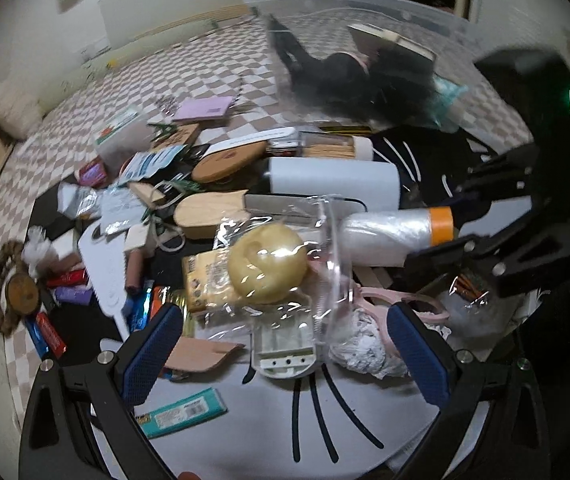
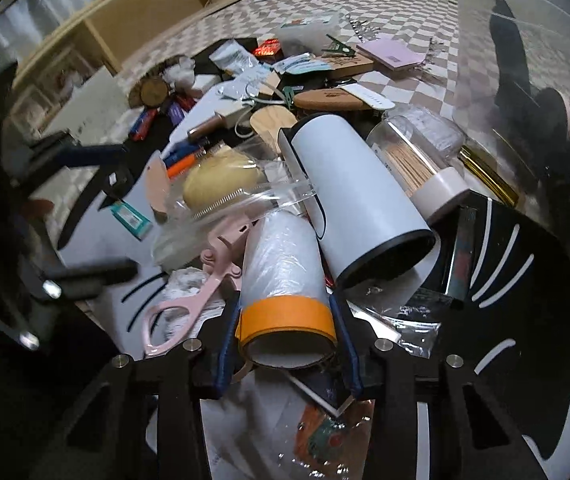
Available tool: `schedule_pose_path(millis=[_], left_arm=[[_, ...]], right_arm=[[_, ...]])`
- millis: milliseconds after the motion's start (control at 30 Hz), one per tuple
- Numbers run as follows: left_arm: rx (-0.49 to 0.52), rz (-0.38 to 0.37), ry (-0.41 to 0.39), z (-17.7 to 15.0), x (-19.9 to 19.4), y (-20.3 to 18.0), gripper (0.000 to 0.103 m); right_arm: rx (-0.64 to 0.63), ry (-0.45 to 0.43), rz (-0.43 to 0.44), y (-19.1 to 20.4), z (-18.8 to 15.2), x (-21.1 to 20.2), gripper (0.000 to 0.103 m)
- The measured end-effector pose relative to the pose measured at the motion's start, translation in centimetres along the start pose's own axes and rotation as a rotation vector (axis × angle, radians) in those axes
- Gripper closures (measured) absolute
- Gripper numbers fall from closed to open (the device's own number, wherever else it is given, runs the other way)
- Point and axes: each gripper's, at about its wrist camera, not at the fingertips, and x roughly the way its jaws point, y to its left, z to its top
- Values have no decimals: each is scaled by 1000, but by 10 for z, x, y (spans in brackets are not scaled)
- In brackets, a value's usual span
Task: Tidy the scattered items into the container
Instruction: 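Lower the right tool onto the orange-rimmed tape roll while the left tool approaches the bagged sponge, then close the right tool on the tape roll while the left tool grasps the bagged yellow sponge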
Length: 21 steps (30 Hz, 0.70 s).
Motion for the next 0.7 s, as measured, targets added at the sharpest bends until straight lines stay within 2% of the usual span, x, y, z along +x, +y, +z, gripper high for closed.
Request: schedule_pose_path(millis=[100,267,433,567,700], left_arm=[[55,23,-4,1,5,-10,0],[143,115,2,7,16,-22,0],[197,215,42,15,36,-27,0],[174,226,78,21,46,-24,0],[171,248,73,27,44,-22,0]], right_arm=[[57,-14,37,-7,-1,-6,60],[177,-43,101,-24,2,-18,60],[232,-59,116,-33,6,-25,60],[253,-47,129,-39,3,-24,60],[263,-50,139,-43,2,-25,60]])
